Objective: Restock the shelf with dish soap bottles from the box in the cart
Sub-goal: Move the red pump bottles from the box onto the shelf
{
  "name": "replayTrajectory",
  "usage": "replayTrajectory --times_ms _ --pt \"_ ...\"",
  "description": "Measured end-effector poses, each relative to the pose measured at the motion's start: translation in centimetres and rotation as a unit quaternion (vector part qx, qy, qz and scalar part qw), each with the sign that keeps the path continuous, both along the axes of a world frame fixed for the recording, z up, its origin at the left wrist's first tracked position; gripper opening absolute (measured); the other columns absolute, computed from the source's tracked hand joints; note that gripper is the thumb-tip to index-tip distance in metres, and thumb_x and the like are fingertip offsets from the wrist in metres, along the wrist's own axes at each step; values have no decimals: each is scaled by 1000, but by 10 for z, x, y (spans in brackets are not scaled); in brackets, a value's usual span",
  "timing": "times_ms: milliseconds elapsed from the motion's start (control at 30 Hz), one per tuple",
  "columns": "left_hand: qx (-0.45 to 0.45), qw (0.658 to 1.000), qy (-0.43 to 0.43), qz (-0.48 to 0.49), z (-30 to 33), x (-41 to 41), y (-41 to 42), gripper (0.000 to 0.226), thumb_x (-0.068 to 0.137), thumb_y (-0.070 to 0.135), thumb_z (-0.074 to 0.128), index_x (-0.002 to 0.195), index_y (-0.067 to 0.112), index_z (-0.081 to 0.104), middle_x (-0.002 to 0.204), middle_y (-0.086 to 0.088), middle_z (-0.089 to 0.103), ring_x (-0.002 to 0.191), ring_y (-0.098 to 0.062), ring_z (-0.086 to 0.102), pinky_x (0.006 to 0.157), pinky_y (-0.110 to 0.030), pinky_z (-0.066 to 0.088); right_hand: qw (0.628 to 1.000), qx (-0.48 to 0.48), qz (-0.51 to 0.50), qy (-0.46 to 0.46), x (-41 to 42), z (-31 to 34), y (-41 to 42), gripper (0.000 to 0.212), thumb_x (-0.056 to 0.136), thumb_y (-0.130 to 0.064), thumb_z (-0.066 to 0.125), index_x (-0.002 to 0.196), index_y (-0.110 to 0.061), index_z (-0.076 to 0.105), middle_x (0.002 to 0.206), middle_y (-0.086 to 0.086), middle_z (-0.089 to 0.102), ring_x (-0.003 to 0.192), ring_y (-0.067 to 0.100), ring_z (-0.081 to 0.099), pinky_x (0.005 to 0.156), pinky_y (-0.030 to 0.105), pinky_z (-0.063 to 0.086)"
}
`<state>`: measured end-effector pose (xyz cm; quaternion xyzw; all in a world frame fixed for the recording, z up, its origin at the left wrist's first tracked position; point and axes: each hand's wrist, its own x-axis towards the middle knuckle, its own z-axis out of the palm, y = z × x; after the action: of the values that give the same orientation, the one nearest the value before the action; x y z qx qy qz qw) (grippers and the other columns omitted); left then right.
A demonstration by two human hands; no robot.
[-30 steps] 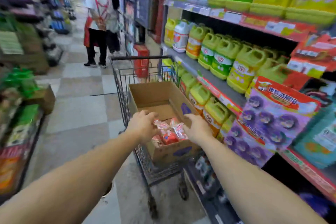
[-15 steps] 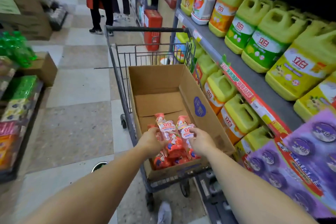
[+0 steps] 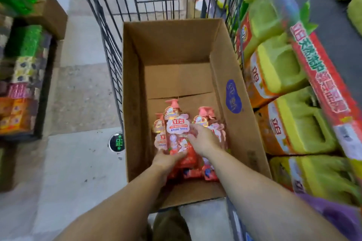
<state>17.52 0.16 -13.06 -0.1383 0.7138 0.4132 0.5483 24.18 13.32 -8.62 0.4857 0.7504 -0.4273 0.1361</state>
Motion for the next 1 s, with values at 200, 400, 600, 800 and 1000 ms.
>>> replayTrajectory --times_ms 200,400,600,800,1000 --pt "-6 998 -58 19 27 -3 12 54 62 28 91 109 18 65 102 -6 73 89 -24 70 71 -36 57 999 11 39 -30 -9 -3 17 38 93 -28 59 130 -22 59 126 -3 65 118 21 58 99 32 45" --pt "-29 995 -90 -26 40 -14 -5 49 76 23 81 117 11 59 104 -12 70 80 -26 67 35 -22 48 999 -24 23 -22 -2 -12 1 41 92 -31 60 133 -23 57 124 -1 64 113 21 60 96 34 48" --pt "-19 994 -105 -10 50 -12 -7 50 80 28 77 121 9 57 113 -14 68 78 -25 66 31 -23 45 998 -43 -41 7 -4 -9 3 36 95 -36 57 124 -16 63 115 1 67 109 23 61 91 34 49" --pt "95 990 -107 -21 63 -11 -14 66 64 30 84 123 12 60 110 -10 73 105 -28 68 91 -47 54 962 -216 -146 85 -1 18 18 39 88 -45 65 119 -21 61 115 0 68 98 18 65 78 36 55" --pt "205 969 -78 -112 104 -15 -35 69 59 29 83 123 18 58 110 -8 73 101 -26 70 93 -45 53 954 -191 -161 164 21 99 10 29 80 -45 73 97 -29 56 108 -1 69 103 23 66 92 49 52"
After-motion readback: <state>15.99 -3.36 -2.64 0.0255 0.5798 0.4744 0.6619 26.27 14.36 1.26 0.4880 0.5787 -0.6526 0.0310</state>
